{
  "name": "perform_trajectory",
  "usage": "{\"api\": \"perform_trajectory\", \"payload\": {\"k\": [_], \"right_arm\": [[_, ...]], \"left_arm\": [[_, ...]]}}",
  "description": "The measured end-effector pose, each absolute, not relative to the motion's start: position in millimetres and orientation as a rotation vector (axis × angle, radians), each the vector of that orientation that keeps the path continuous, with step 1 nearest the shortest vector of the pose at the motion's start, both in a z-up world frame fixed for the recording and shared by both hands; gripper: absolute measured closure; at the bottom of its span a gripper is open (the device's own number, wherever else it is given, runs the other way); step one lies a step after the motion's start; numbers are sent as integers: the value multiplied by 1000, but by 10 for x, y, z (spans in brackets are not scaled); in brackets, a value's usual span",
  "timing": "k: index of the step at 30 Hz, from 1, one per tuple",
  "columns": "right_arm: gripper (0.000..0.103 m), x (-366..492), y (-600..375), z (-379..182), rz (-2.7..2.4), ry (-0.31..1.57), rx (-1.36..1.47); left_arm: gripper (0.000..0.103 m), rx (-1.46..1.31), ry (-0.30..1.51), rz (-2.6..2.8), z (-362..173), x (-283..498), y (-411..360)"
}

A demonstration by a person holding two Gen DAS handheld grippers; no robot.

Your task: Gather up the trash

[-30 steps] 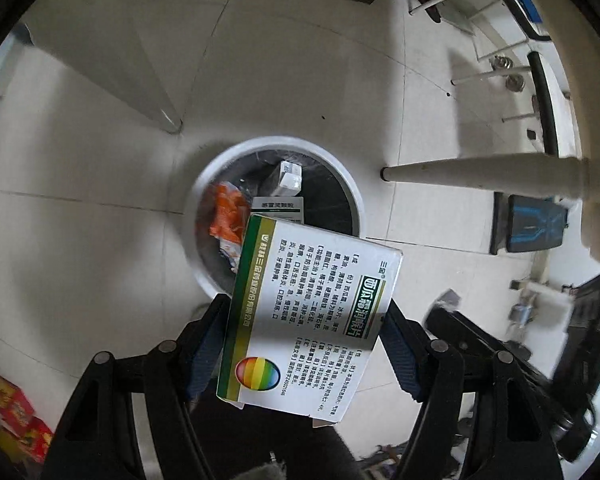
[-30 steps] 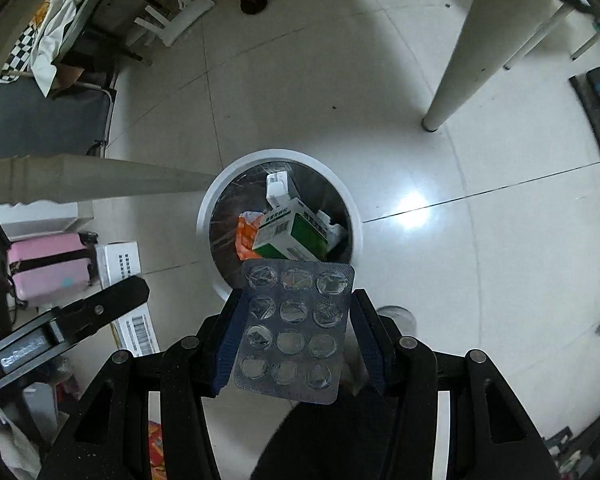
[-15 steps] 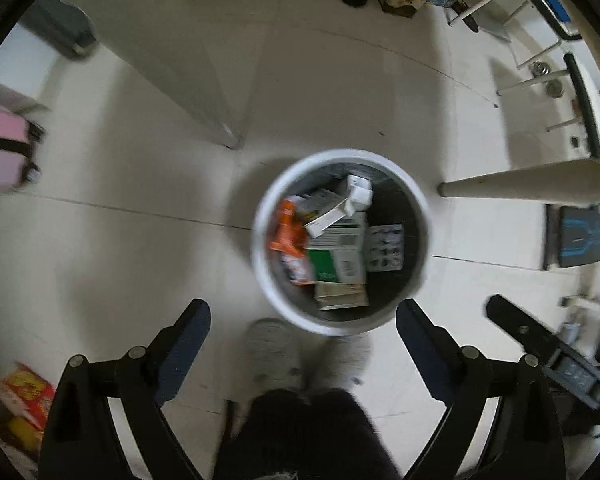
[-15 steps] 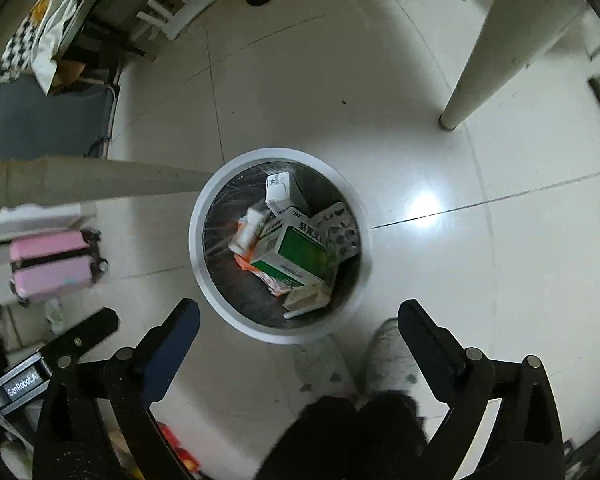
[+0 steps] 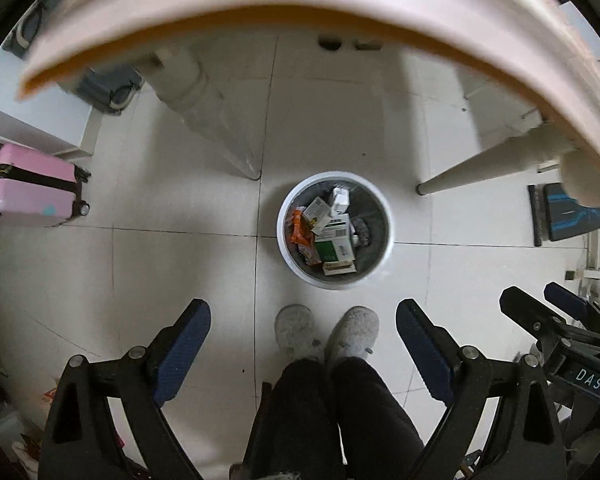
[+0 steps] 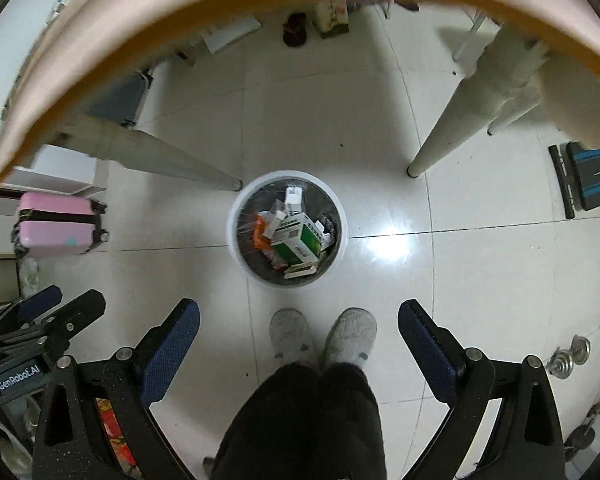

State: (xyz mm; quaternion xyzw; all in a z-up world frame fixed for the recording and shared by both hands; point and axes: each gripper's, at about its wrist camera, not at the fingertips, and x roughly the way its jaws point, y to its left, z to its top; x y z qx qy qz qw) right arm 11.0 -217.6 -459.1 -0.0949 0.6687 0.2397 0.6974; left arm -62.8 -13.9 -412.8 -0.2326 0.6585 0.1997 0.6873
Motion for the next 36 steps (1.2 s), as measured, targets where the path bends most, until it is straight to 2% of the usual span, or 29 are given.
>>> {"api": "perform_trajectory", "payload": {"k": [10,17,28,36], "right_arm": [[2,-228,-2522,-3069,638,1443,-195],[2,-494,-2734,-2148,722,1414,-160],[2,-741,-2962,-1270,826,1386,-56],[2,-844,-2984,-975,875,1360,-45]], "left_arm": [[8,-521,1380,391,-2798,-888,-392],[8,-578,1301,342,-2129,-1064,-507],[8,-634,1179,244,-1273,-1233,-601],[8,-642,1140,208,-1009,-1322,-703]]}}
